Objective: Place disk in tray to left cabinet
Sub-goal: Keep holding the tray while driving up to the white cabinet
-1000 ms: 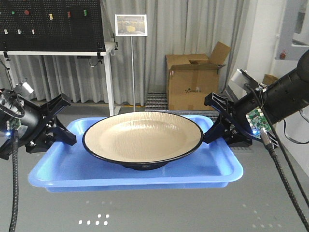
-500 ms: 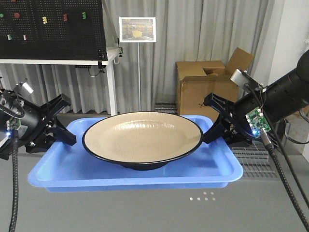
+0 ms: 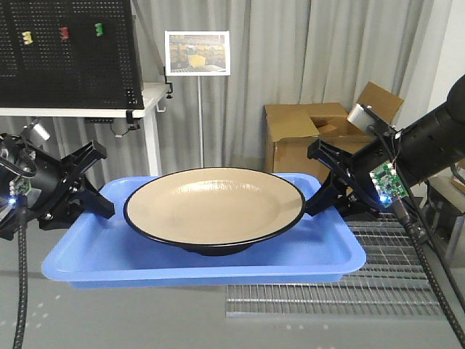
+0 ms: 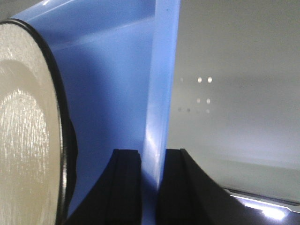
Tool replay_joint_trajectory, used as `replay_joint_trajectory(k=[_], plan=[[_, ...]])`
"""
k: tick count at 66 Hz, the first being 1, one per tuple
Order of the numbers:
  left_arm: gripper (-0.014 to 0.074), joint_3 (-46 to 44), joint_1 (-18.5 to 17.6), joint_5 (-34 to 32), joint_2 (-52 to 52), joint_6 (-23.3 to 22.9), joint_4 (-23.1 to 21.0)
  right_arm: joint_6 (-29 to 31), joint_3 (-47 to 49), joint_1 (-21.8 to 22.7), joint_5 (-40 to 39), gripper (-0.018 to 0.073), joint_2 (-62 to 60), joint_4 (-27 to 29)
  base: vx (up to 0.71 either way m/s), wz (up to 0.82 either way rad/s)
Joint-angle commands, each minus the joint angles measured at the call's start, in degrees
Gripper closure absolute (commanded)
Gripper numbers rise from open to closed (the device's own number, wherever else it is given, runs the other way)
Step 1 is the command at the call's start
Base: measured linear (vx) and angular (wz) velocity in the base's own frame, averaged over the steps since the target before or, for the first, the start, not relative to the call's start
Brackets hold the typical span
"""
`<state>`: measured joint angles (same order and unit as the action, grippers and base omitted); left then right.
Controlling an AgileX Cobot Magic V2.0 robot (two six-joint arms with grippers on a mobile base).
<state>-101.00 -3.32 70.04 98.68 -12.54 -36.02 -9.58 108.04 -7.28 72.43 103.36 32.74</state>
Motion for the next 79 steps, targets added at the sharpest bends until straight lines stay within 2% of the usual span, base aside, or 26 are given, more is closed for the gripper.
replay_joint_trajectory(k=[1,51,79], plan=[[0.0596,-2.1,-1.6,-1.5,-3.2,-1.0,-11.1,-0.1,2.1,-1.3,0.5,0.0564,-3.2,11.0,0.61,-0.06],[0.0596,-2.1,-1.6,-1.5,-3.2,-1.0,-11.1,-0.1,2.1,-1.3,0.5,0.0564,-3.2,11.0,0.49,-0.07],[0.0596,-2.1,-1.6,-1.6,-3.2,-1.0,-11.0,-0.1,2.1,-1.3,0.2,0.0564,-3.2,11.0,0.28,-0.4]])
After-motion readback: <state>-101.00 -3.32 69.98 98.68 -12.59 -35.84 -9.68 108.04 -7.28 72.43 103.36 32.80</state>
